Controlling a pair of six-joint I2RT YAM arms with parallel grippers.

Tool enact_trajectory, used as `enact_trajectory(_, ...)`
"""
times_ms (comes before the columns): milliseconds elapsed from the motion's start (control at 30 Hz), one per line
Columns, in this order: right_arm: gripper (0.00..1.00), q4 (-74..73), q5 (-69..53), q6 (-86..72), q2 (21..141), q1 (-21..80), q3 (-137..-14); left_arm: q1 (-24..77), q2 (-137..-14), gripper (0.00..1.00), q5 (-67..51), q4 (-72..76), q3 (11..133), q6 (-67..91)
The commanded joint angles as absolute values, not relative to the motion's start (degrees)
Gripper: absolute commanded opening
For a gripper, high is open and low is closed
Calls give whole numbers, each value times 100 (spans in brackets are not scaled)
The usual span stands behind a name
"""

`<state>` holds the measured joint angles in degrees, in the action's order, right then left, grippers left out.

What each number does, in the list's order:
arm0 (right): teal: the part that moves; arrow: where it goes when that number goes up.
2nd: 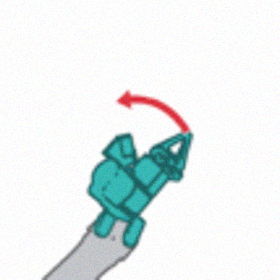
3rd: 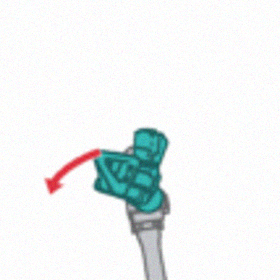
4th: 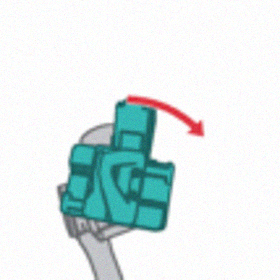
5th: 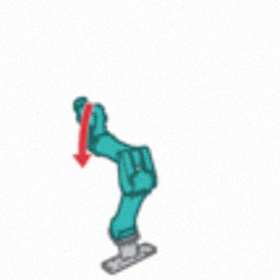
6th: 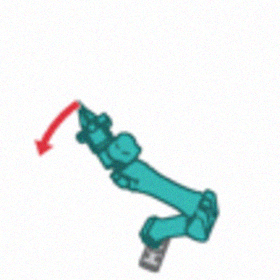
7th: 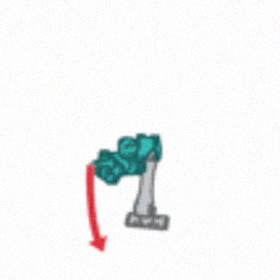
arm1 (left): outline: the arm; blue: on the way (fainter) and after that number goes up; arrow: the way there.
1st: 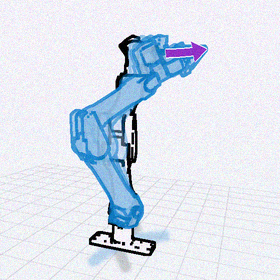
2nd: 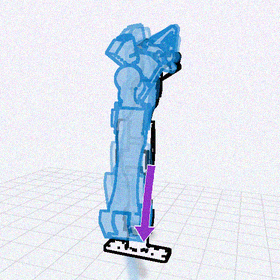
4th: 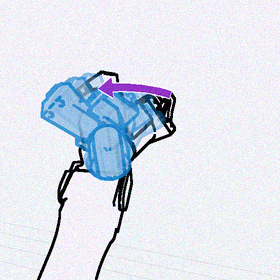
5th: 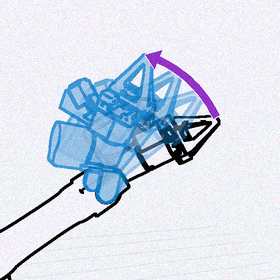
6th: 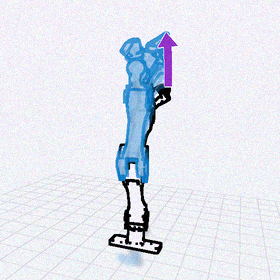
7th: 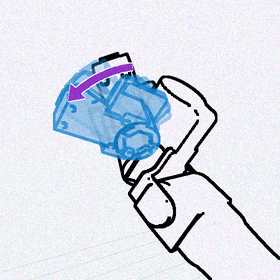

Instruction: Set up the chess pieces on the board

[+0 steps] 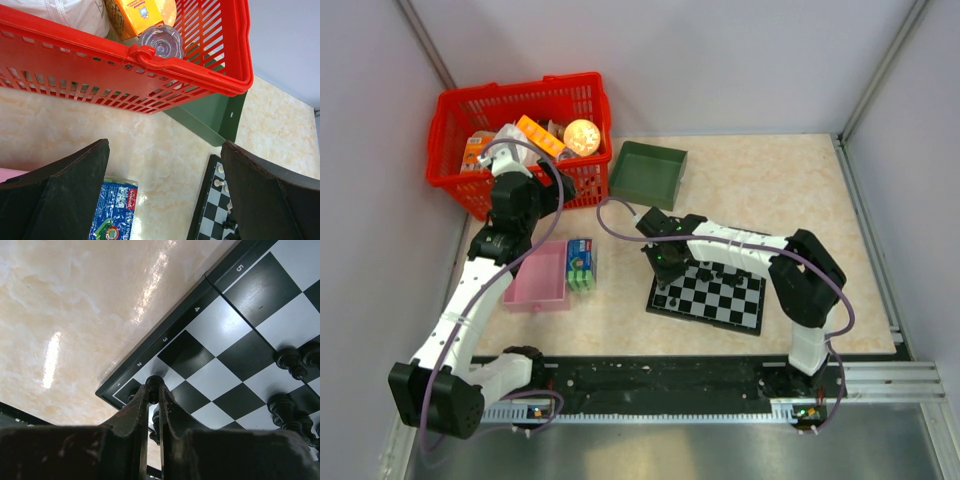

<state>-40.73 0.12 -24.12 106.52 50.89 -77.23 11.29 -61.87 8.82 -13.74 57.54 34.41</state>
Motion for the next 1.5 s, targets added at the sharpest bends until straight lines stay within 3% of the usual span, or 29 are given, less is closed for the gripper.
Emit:
enact_trajectory(0,8,-3964,-141,-2391,10652,5150,-7699,1099,-6117,98,888,-1134,5792,3454)
enact_trajectory(1000,15,-3674,-26,-2531,10696,5150,-7506,1099,-6126,98,844,-1125,5792,3472)
enact_trajectory(1467,29,-3735,113,-2470,10178,5089,-7778,1099,-6108,98,844,-1143,5792,3463)
